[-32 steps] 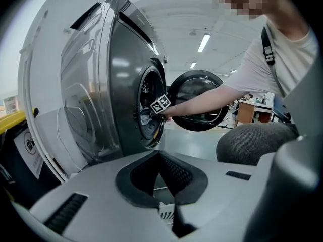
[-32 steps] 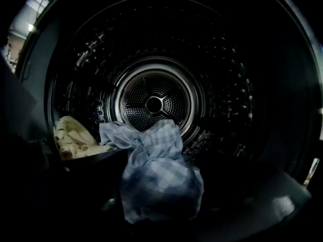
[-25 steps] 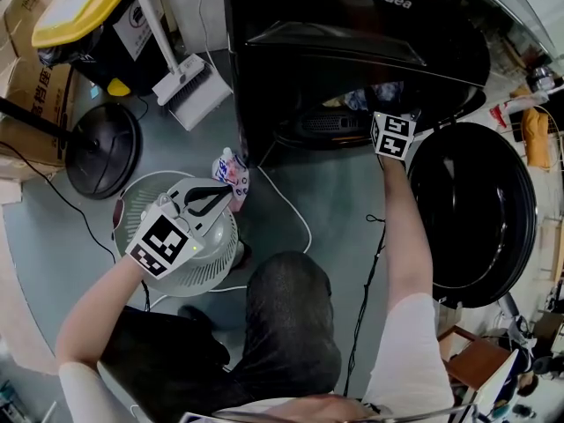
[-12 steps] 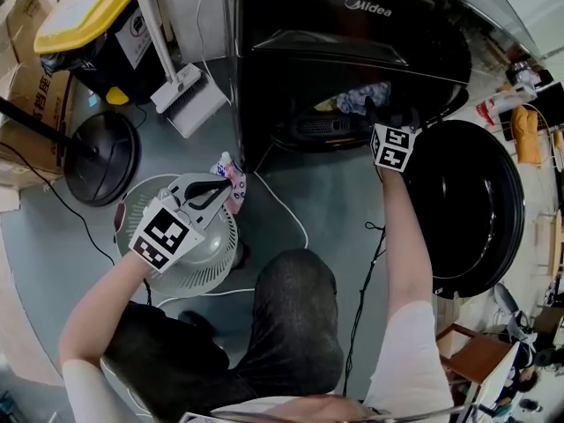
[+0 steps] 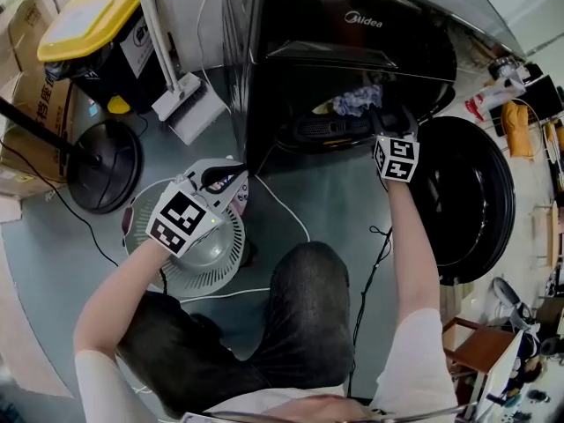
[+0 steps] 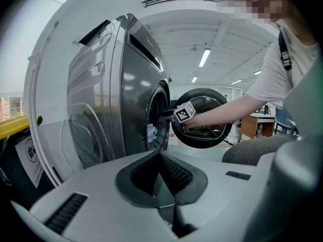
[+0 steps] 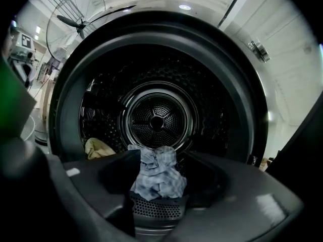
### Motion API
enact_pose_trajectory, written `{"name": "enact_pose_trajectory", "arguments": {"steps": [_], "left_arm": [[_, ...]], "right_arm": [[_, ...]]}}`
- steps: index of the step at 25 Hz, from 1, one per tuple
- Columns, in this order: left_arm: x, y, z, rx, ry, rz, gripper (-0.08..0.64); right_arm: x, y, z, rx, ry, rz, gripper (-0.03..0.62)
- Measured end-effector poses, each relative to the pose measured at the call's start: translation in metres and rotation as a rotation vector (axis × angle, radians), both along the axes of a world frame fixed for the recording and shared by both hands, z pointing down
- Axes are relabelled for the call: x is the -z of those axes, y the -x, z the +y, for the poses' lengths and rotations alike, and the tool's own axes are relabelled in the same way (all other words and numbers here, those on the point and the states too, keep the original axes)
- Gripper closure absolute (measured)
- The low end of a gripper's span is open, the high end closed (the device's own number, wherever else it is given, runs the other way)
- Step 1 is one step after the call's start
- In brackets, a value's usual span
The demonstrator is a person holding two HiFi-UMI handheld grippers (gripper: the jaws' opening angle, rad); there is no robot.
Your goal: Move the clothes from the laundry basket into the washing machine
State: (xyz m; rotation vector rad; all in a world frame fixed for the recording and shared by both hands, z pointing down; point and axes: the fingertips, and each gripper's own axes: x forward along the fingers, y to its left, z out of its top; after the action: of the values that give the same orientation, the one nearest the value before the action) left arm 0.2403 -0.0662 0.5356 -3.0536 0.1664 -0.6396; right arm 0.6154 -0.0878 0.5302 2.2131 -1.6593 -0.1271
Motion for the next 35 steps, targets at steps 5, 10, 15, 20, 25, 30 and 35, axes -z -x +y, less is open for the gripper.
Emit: {"name": "enact_pose_trajectory", "arguments": {"steps": [5, 10, 15, 20, 25, 30, 35], "left_arm": [[0.015, -0.007, -0.002, 0.001, -0.033, 0.043, 0.554], [0.025, -0.001, -0.01, 0.028, -0.046, 0.07, 0.555], [0.013, 0.002, 0.006, -0.032, -0.117, 0.022, 0.554], [0.023, -0.006, 0.008, -0.048, -0.093, 0.061, 0.555], [0.047, -0.007, 0.002, -0.032, -0.096, 0.125, 0.554], [0.054, 0.003, -0.014, 0.035, -0.061, 0.157, 0.554], [0.052, 0.014, -0.014, 0.053, -0.038, 0.157, 0.554]], "right_arm": [[0.018, 0.023, 0.017, 0.013, -0.03, -0.007, 0.371], [0.038, 0.054, 0.032, 0.036, -0.06, -0.011, 0.402], [0.084, 0.091, 0.047, 0.091, -0.125, -0.04, 0.463], [0.115, 0.124, 0.056, 0.123, -0.155, -0.056, 0.495], [0.135, 0.146, 0.058, 0.145, -0.184, -0.111, 0.515], [0.148, 0.171, 0.06, 0.183, -0.183, -0.117, 0.546], [0.149, 0.196, 0.065, 0.215, -0.173, -0.131, 0.581]]}}
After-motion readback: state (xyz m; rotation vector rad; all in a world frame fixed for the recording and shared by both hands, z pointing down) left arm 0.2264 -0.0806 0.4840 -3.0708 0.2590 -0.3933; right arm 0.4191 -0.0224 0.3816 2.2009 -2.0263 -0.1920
